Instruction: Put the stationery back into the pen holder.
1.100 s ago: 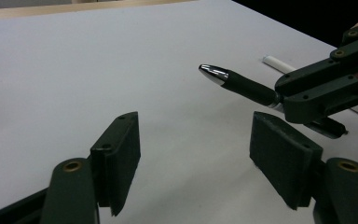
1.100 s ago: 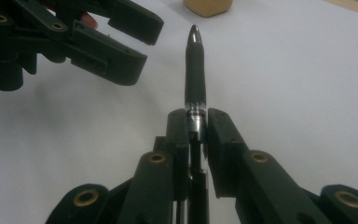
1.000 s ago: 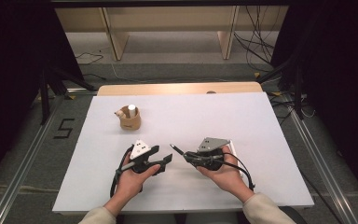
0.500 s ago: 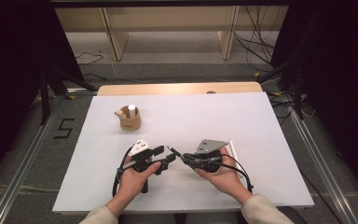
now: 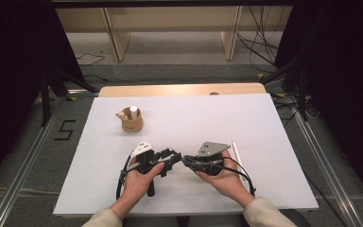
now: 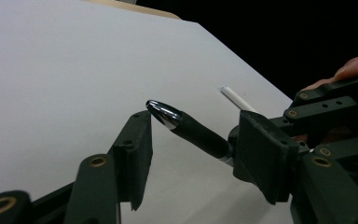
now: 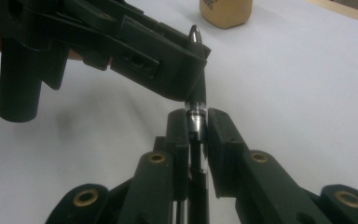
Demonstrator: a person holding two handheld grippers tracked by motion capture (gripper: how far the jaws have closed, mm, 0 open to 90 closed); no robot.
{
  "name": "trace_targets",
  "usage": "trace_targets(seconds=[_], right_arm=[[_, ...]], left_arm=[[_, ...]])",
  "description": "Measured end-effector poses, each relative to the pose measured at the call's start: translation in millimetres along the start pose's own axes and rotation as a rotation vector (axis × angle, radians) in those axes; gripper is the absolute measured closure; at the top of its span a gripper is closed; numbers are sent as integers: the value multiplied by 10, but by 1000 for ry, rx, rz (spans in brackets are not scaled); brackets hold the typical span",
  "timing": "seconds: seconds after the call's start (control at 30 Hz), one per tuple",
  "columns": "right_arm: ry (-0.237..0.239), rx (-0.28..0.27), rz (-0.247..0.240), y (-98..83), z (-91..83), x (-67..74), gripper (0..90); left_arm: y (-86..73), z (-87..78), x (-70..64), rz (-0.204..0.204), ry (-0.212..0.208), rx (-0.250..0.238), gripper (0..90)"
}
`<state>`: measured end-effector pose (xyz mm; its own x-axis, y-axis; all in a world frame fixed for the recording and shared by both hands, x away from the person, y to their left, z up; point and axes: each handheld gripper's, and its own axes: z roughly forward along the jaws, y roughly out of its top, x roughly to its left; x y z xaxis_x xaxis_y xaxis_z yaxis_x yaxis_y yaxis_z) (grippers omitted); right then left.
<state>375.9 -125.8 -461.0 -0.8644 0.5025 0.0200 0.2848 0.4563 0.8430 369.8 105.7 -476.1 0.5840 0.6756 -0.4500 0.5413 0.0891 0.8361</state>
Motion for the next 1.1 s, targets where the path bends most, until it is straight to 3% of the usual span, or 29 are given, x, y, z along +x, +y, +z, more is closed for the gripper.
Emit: trace_targets(seconds=[0.63,0.83,1.1], right_arm=[[1,-9,0,4,9,10,797],[2,-13,-2,7,13,16,797],[-2,-42,-11,45,-5,41,797]], left_arm=[[2,-11,-6,-3,-13,-19,563],[17,-37,-27,-7,-22,-48,654],[68,-85,-108,18,-62,-99,773]])
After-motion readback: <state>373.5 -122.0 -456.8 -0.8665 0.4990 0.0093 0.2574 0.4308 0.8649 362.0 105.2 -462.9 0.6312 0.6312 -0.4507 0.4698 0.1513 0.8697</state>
